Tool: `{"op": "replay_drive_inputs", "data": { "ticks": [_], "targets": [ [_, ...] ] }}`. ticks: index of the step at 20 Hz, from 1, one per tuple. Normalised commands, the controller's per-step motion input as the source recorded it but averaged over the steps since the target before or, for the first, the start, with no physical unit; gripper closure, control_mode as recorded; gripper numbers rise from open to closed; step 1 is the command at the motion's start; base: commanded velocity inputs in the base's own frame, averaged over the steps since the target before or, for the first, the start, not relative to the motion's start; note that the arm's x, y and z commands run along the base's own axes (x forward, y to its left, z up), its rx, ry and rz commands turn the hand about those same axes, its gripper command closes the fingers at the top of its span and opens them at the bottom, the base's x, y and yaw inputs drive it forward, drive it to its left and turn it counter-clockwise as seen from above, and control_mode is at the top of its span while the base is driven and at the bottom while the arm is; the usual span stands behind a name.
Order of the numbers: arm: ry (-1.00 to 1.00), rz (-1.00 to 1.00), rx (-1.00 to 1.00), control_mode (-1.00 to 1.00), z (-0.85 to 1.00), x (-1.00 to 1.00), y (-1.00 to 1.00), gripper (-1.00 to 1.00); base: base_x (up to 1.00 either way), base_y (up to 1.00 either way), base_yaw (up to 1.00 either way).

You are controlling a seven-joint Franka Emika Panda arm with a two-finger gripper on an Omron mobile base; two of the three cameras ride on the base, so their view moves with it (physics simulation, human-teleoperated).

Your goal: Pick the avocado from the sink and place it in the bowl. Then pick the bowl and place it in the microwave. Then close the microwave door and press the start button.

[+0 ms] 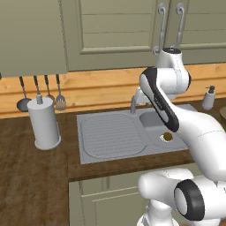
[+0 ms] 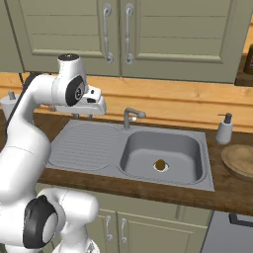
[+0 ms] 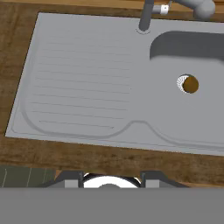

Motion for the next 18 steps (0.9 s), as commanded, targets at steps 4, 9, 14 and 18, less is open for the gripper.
{"op": "replay_drive_inputs", "data": {
  "ticks": [4,9,14,18],
  "targets": [
    [-0.02,0.0,0.0,-1.0,0.0,-0.25,-0.1,-1.0,0.0,0.0,0.0],
    [-0.01,-0.02,0.0,-1.0,-0.05,-0.47,-0.27,-1.0,0.0,0.0,0.0],
    [0.0,-0.03,0.0,-1.0,-0.28,-0.11,-0.52,-1.0,0.0,0.0,0.0],
    [0.01,-0.01,0.0,-1.0,-0.3,0.0,-0.64,-1.0,0.0,0.0,0.0]
  ]
}}
